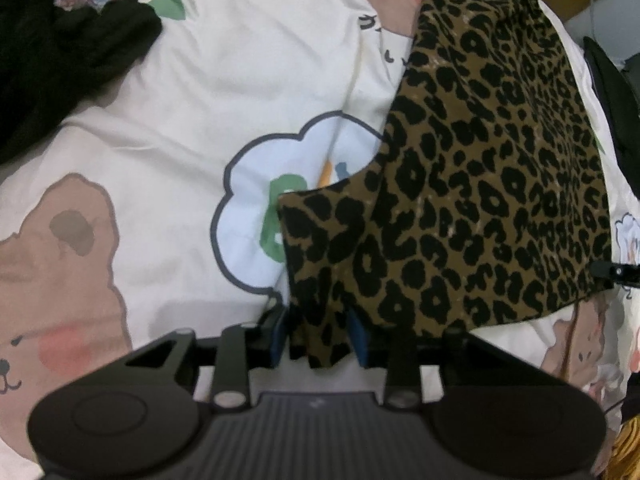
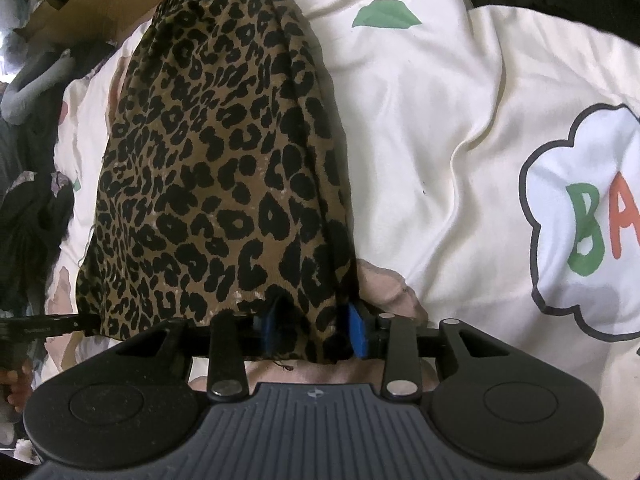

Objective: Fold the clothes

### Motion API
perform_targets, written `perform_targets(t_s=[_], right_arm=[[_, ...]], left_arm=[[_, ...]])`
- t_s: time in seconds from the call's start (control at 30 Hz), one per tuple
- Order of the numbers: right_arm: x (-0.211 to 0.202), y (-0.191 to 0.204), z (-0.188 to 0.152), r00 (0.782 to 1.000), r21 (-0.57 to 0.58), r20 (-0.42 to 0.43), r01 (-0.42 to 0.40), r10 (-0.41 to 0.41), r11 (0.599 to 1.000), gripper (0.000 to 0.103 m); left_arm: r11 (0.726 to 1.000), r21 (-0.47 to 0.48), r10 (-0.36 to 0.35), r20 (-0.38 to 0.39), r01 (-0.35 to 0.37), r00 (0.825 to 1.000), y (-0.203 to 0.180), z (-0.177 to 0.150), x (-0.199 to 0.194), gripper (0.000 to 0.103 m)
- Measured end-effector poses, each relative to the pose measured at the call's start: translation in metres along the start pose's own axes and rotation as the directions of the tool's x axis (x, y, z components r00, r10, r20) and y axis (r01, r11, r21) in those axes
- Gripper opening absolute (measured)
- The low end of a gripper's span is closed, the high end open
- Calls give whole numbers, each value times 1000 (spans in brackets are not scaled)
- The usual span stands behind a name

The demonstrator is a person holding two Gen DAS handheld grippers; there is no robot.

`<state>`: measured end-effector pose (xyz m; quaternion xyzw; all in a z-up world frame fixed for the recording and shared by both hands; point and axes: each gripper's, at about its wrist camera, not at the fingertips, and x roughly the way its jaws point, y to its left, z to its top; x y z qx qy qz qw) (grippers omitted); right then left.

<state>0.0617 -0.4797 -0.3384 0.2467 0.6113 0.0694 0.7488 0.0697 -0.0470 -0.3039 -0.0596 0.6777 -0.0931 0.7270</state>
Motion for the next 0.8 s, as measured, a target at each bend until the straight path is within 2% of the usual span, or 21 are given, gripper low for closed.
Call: perform_targets(t_s=[0.2, 0.23, 0.3, 0.37, 0.47, 0.7, 0.8], right_arm=[[0, -1, 0, 1000, 6, -2, -2, 2, 1000, 36], [0, -1, 0, 1000, 3, -3, 1, -1, 1000, 22], [1, -2, 1, 1000, 1, -9, -3, 3, 1000, 17], [1, -1, 2, 1000, -2, -12, -5, 5, 1000, 11], [-4, 3, 2, 1000, -16, -7, 1, -1, 1000, 8], [-24, 13, -6, 1000, -42, -2, 5, -5, 999, 7], [-30, 18, -11, 1000, -39, -8, 4, -5, 999, 7]], left_arm=[[1000, -14, -21, -8, 21, 1000, 8, 3, -8, 38], [1000, -16, -27, -10, 26, 1000, 11, 3, -10, 37], [1000, -7, -27, -8, 27, 1000, 13, 2, -14, 37], [1000, 6, -24, -4, 24, 1000, 15, 1, -18, 20], [1000, 16, -26, -10, 26, 1000, 19, 1, -28, 10], [998, 64, -7, -20, 8, 1000, 44, 3, -64, 8], [997, 77, 1, -31, 1, 1000, 67, 3, -75, 8]])
